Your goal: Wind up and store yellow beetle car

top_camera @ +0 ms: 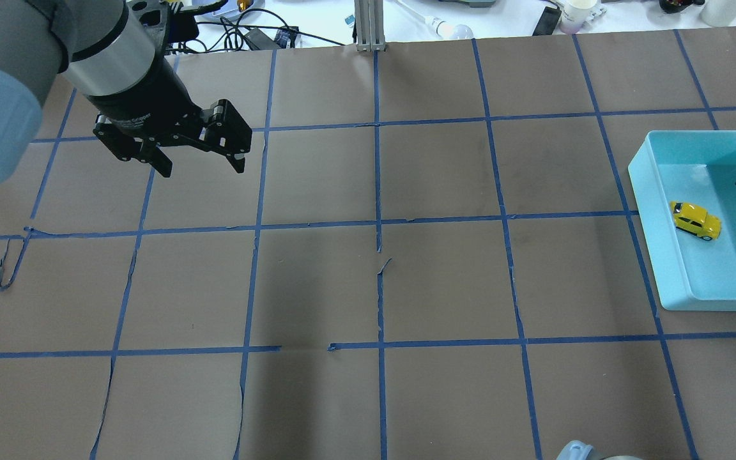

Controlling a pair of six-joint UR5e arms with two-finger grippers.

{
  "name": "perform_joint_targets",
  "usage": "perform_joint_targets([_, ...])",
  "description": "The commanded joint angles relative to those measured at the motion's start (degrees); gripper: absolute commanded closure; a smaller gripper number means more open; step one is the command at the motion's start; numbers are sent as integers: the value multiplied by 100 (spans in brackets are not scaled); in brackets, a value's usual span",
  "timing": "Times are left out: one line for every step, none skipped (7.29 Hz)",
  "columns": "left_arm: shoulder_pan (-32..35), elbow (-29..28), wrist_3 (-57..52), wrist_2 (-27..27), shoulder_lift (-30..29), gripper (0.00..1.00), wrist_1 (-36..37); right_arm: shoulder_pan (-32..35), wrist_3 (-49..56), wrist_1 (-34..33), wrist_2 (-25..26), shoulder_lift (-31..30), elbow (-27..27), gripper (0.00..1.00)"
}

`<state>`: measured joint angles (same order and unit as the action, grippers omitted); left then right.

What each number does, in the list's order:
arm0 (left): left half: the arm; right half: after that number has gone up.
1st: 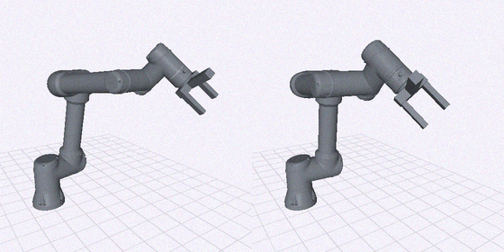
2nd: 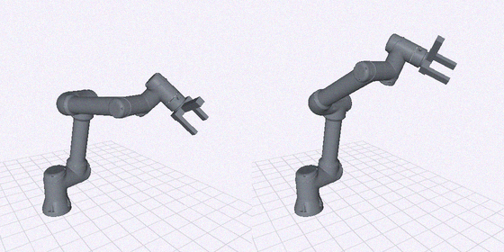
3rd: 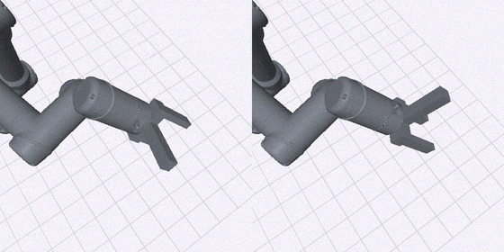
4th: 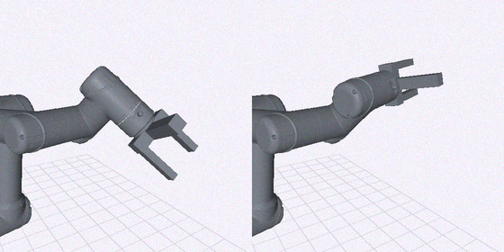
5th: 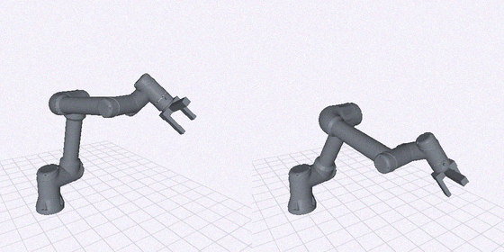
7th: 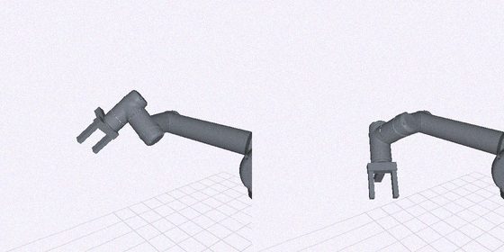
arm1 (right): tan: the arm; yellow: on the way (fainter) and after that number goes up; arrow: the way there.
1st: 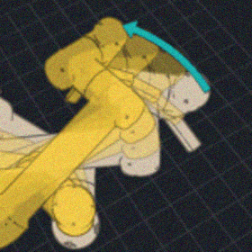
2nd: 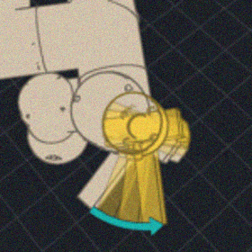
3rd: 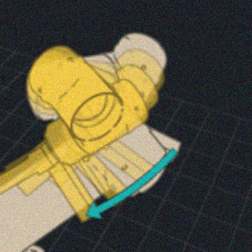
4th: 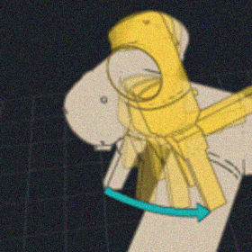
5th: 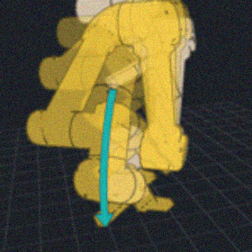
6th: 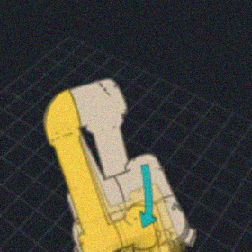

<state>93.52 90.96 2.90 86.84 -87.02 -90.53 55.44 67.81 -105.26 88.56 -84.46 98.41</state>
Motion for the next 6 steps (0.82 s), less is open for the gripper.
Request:
perform_joint_targets([0, 0, 0, 0, 0, 0, 0, 482, -2572, 882, 55, -246, -487, 0])
perform_joint_targets([0, 0, 0, 0, 0, 0, 0, 633, -3320, 1276, -31, -429, -620, 0])
perform_joint_targets([0, 0, 0, 0, 0, 0, 0, 991, -4041, 1411, -58, -501, -630, 0])
perform_joint_targets([0, -8, 0, 0, 0, 0, 0, 1534, -4779, 1403, -58, -510, -630, 0])
perform_joint_targets([0, 0, 0, 0, 0, 0, 0, 2044, -5569, 1412, -58, -528, -621, 0])
perform_joint_targets([0, 0, 0, 0, 0, 0, 0, 2554, -6256, 1377, -67, -510, -586, 0])
